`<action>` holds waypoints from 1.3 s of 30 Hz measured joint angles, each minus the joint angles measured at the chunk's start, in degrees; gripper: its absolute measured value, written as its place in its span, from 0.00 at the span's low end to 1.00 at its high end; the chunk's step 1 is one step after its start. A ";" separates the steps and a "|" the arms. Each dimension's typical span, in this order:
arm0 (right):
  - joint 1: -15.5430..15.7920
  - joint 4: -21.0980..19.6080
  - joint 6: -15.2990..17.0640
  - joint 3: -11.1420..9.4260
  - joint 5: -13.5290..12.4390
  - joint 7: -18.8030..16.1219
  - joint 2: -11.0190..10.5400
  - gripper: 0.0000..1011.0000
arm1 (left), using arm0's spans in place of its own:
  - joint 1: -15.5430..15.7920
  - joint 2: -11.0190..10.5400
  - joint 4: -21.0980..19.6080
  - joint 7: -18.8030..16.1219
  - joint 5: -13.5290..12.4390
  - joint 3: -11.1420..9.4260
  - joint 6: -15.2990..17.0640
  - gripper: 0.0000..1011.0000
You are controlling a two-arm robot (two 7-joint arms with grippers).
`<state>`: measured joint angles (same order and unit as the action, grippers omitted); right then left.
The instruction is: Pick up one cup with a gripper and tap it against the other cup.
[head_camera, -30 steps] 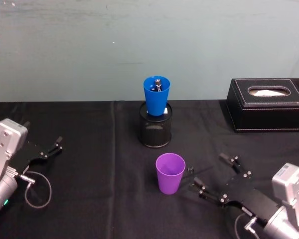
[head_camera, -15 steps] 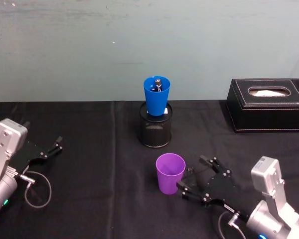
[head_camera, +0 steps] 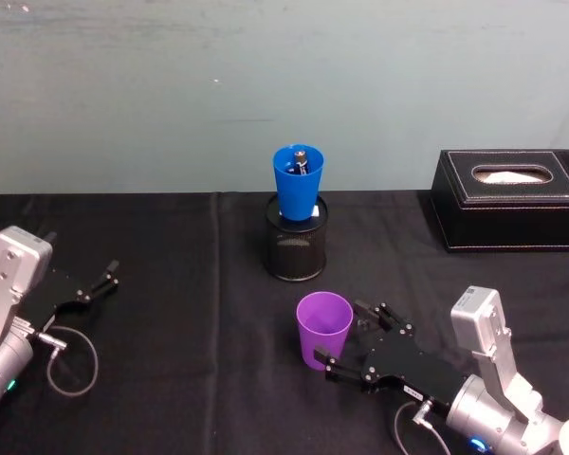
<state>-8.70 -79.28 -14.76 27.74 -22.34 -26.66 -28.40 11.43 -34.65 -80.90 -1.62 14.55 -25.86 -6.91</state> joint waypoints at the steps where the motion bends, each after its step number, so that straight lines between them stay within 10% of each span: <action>1: -0.04 0.04 0.10 0.00 0.10 -0.06 0.07 0.99 | 0.00 0.00 0.00 0.00 0.00 0.00 0.00 0.99; 39: -5.49 8.85 1.84 -2.28 3.70 -3.93 7.90 0.99 | 0.00 0.00 0.00 0.00 0.00 0.00 0.00 0.99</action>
<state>-14.19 -70.44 -12.92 25.47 -18.63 -30.59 -20.50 11.43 -34.65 -80.90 -1.62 14.55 -25.86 -6.91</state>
